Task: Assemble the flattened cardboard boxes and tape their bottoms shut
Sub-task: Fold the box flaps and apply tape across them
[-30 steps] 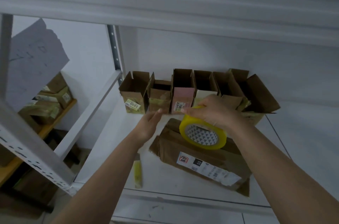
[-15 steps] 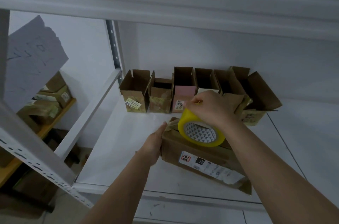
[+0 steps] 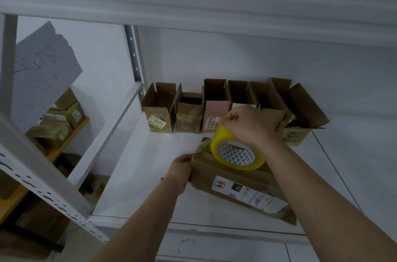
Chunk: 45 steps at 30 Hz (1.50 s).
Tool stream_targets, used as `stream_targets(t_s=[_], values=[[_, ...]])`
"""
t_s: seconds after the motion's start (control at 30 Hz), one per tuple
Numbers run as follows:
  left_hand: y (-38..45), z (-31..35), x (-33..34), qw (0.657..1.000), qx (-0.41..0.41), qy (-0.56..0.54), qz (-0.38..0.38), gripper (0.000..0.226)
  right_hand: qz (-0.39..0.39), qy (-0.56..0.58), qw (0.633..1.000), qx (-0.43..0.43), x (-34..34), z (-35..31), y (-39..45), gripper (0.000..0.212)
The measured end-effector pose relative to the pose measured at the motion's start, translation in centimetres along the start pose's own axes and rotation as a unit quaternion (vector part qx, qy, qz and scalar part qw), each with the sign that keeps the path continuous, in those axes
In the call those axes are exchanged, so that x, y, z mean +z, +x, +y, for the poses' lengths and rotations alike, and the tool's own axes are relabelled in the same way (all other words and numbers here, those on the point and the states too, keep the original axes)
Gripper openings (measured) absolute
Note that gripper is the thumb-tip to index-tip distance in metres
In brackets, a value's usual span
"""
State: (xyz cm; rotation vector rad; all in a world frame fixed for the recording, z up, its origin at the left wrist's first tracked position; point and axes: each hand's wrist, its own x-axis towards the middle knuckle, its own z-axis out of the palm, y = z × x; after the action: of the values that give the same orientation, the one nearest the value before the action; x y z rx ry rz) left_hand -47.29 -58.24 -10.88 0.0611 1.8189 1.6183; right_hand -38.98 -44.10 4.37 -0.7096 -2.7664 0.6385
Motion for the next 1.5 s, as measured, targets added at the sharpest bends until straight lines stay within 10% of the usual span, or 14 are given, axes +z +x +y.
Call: stream_targets(t_s=[0.17, 0.27, 0.53, 0.77, 1.03, 1.3, 1.4, 1.5], values=[[-0.8, 3.6, -0.1, 0.980, 0.183, 0.056, 0.057, 0.028, -0.043, -0.018, 0.999, -0.005, -0.1, -0.2, 0.0, 0.045], [-3.1, 6.6, 1.6, 0.960, 0.278, 0.001, -0.036, 0.043, -0.040, -0.007, 0.999, -0.010, 0.0, -0.2, 0.1, 0.049], [-3.2, 6.5, 3.7, 0.966, 0.234, 0.016, -0.104, 0.049, -0.081, 0.130, 0.988, -0.011, -1.2, -0.2, -0.2, 0.022], [-3.2, 6.4, 3.8, 0.966, 0.242, 0.029, -0.087, 0.051, -0.085, 0.424, 0.900, 0.060, -1.3, 3.0, -3.2, 0.024], [-2.5, 6.0, 3.9, 0.955, 0.280, 0.070, -0.072, 0.075, -0.076, 0.130, 0.988, 0.033, -4.3, 4.6, -2.9, 0.049], [-3.1, 5.7, 4.4, 0.934, 0.301, 0.162, -0.101, 0.073, -0.051, -0.014, 0.995, 0.083, -4.7, 6.3, -3.7, 0.061], [-4.0, 6.4, 4.7, 0.894, 0.302, 0.285, -0.169, 0.086, 0.002, -0.036, 0.996, 0.079, -4.2, 6.3, -4.1, 0.059], [-4.4, 7.1, 7.0, 0.765, 0.394, 0.458, -0.225, 0.114, 0.010, -0.039, 0.997, 0.064, -4.0, 5.6, -4.2, 0.054]])
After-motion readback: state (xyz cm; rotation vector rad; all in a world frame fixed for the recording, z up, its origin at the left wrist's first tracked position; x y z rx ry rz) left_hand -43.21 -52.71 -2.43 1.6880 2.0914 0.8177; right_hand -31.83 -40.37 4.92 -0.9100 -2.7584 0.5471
